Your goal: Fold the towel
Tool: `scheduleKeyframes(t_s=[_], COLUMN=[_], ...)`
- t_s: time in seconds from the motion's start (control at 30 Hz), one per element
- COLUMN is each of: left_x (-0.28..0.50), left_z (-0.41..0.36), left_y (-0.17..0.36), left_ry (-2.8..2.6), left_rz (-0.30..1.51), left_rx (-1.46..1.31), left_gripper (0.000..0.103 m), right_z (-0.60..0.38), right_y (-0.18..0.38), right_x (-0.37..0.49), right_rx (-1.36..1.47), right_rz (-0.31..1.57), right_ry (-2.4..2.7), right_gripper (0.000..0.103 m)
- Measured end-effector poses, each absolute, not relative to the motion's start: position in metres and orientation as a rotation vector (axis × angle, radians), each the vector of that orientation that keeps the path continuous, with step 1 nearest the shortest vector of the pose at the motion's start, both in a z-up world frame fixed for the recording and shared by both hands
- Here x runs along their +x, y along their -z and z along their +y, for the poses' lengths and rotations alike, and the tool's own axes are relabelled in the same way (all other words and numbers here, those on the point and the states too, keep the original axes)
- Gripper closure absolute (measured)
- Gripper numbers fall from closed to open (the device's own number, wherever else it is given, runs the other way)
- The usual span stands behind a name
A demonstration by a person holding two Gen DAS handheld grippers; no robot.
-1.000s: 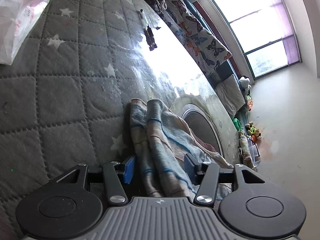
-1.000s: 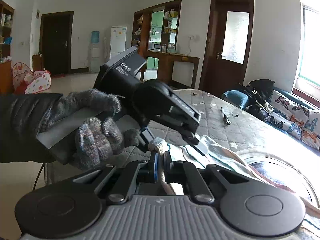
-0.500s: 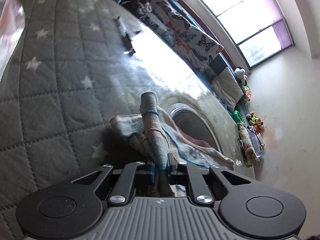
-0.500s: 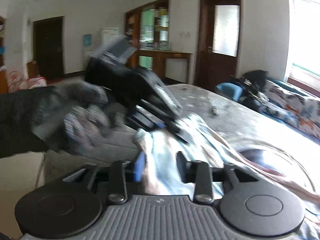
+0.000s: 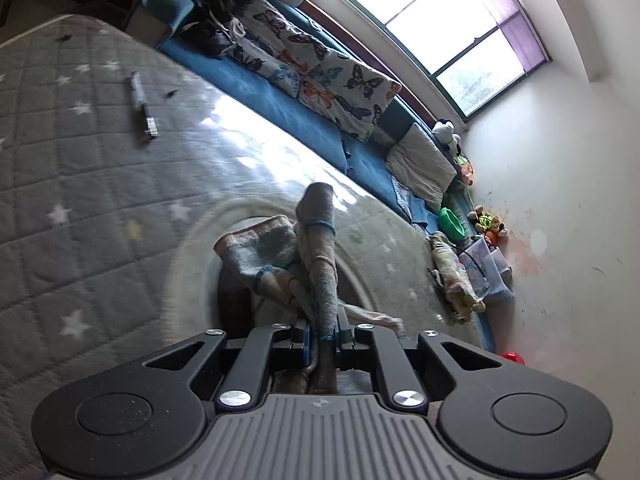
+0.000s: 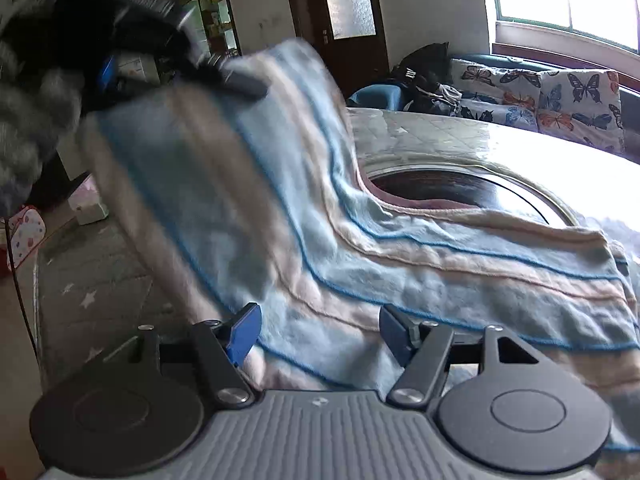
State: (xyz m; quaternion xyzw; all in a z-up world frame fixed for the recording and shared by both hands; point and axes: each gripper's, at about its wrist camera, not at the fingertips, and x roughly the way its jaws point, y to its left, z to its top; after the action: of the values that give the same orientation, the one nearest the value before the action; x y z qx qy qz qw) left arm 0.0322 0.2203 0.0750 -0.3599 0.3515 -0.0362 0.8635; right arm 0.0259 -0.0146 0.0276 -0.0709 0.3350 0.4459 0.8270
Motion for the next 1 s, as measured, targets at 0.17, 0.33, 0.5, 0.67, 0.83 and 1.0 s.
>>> scheduleKeyframes(t_s=[0.17, 0.33, 0.5, 0.67, 0.83, 1.0], left_x=[0.056, 0.085, 0.111, 0.127, 0.127, 0.12], left_z=[0.181, 0.134, 0.091, 0.057, 0.032, 0.026], left_y=[-0.086, -0.081, -0.064, -0.042, -0.031, -0.042], left_ry=[0.098, 0.115, 0.107, 0.112, 0.185, 0.267], left_rz=[0.744, 0.792, 0.861, 0.931, 0.967, 0.935], left_rx=[-0.74, -0.724, -0.719, -0.705, -0.713, -0.684], left_gripper=[0.092, 0.092, 0.092, 0.092, 0.079, 0.056], right_z=[-0.043, -0.086, -0.128, -0.164, -0.188, -0.207], right_y=[-0.037, -0.044, -0.046, -0.045, -0.04, -0.036], right_x=[0.022, 0.022, 0.022, 0.023, 0.025, 0.028], right_rx=[-0.119, -0.081, -0.046, 0.01, 0.064, 0.107], right_rz=[0.648, 0.6, 0.577, 0.577, 0.585, 0.588], right_ry=[-0.914, -0.829, -0.743, -0.666, -0.623, -0.599], right_gripper=[0.019, 0.016, 0.014, 0.014, 0.014, 0.014])
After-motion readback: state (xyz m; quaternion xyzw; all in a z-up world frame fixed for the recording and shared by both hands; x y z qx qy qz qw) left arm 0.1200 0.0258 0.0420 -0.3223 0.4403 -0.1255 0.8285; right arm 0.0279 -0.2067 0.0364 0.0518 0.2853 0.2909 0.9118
